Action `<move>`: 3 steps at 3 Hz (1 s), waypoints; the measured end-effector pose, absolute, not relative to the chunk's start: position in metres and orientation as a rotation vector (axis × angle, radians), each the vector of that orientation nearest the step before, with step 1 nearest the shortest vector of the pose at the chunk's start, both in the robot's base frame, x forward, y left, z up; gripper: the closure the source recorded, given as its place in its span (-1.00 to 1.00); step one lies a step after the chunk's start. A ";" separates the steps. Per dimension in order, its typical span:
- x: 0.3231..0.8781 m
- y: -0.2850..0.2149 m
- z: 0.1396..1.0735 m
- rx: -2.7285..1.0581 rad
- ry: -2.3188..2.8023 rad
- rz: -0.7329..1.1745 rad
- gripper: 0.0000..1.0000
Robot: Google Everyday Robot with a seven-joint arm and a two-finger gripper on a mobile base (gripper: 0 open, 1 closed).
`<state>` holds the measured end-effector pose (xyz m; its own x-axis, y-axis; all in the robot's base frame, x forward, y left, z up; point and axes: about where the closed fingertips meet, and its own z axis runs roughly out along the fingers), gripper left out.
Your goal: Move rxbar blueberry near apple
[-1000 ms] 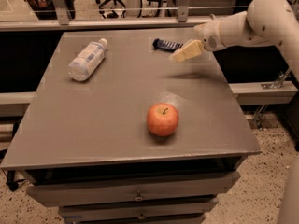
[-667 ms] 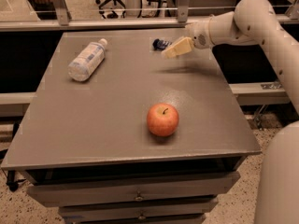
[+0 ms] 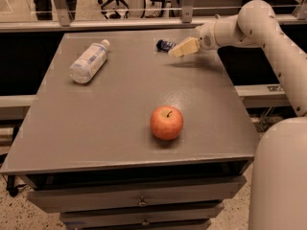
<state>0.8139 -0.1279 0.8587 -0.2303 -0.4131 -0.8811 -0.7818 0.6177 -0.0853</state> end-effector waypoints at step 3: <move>0.820 -0.131 0.843 -0.921 1.868 0.491 -0.72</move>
Offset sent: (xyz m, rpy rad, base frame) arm 0.0147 -0.0101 -0.0124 0.0342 0.0186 -0.0422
